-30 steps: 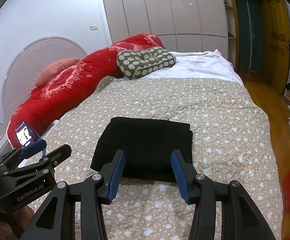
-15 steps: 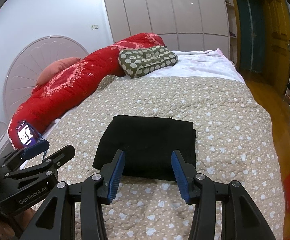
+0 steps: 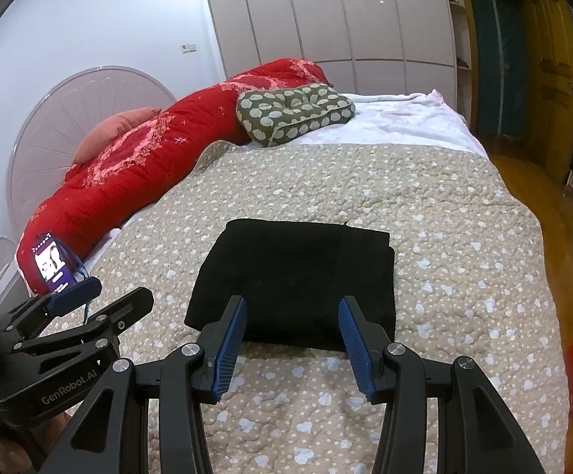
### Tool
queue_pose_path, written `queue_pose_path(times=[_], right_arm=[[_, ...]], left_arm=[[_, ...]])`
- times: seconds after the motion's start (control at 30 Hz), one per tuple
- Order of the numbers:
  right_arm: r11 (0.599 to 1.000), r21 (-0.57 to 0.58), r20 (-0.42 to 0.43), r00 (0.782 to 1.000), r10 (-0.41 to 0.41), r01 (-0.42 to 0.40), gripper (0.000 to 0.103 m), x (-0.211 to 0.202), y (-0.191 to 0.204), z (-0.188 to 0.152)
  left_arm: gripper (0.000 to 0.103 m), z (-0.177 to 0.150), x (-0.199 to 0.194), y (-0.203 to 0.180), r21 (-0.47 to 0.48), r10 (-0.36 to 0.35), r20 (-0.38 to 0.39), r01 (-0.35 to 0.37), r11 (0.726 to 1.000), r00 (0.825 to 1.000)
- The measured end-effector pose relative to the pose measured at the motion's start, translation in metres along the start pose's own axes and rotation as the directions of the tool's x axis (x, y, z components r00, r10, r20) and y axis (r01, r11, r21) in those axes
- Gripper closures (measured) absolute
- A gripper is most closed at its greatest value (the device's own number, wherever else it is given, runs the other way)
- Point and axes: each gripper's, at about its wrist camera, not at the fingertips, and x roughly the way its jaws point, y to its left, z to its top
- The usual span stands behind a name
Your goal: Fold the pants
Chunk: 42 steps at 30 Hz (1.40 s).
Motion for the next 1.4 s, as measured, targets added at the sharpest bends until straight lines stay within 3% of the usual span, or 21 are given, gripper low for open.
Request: queue_pose_path(times=[1.0, 1.27, 1.4], right_arm=[[1.0, 0.014, -0.06, 0.998, 0.007, -0.007, 0.056, 0.026, -0.007, -0.011], [1.0, 0.019, -0.05, 0.999, 0.007, -0.006, 0.056, 0.025, -0.01, -0.011], [0.999, 0.022, -0.042, 0.998, -0.042, 0.042, 0.056, 0.025, -0.03, -0.017]], left_arm=[[0.03, -0.007, 0.026, 0.007, -0.022, -0.006, -0.064, 0.005, 1.0, 0.998], [0.03, -0.008, 0.022, 0.006, -0.003, -0.011, -0.024, 0.011, 1.0, 1.0], [0.03, -0.007, 0.022, 0.01, 0.0, -0.011, -0.015, 0.011, 1.0, 1.0]])
